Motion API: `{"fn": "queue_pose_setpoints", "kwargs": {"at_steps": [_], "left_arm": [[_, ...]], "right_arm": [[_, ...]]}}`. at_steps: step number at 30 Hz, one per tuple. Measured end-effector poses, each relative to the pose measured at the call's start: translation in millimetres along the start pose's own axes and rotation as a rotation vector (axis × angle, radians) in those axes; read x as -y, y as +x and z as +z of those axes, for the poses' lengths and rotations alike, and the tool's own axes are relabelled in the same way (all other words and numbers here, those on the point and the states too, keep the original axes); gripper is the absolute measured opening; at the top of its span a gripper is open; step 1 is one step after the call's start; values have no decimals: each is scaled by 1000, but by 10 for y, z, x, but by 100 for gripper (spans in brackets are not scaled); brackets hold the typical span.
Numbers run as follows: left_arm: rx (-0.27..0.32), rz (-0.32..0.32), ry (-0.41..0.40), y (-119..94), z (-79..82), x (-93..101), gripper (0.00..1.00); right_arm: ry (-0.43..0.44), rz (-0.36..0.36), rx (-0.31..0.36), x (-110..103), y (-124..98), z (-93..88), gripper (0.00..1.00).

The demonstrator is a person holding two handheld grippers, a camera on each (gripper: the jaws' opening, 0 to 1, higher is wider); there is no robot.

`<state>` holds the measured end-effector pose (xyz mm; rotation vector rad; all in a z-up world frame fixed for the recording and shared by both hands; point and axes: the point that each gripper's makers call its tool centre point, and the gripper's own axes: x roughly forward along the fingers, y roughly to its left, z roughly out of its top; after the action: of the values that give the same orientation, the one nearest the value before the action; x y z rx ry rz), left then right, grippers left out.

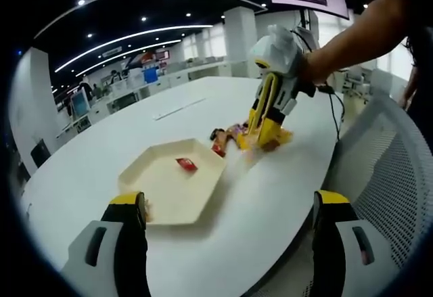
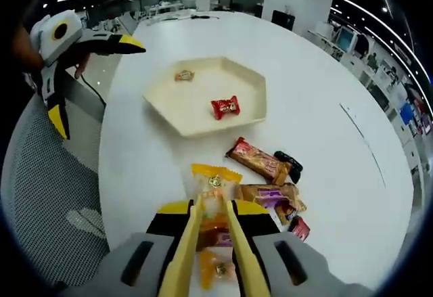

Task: Place the target food into the container with the food tongs after gripping and lifting it, then release it inside without dropping or visibly crushing the food.

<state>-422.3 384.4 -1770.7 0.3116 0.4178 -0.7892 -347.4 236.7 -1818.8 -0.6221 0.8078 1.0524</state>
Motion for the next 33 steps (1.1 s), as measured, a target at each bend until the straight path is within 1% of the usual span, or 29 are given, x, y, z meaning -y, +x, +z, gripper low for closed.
{"fn": "queue_pose_setpoints", "kwargs": {"at_steps": [6,9,12,14,17,25,26,27,33], "left_arm": [[17,-4,0,-3,31,9,99],[19,-4,3,-6,37,14,99],[23,-1,1,-9,43,5,99],[19,-6,4,-7,36,19,99],[31,-3,-3,-14,61,12,99],[41,-9,1,-18,78,24,99],[37,-14,-1,-17,72,36,99],[21,-9,17,-14,47,31,99],[6,-20,1,-12,27,53,99]], "right_arm": [[-4,-10,6,71,-94,111,21],[-11,-21,7,126,-167,198,21],[0,-26,24,187,-250,315,21],[-9,-38,21,243,-287,364,21],[-3,-36,34,293,-335,443,21],[-35,-33,32,341,-415,634,21],[-38,-32,33,336,-419,667,21],[-43,-30,33,327,-419,692,21],[-70,-6,31,255,-368,905,21]]}}
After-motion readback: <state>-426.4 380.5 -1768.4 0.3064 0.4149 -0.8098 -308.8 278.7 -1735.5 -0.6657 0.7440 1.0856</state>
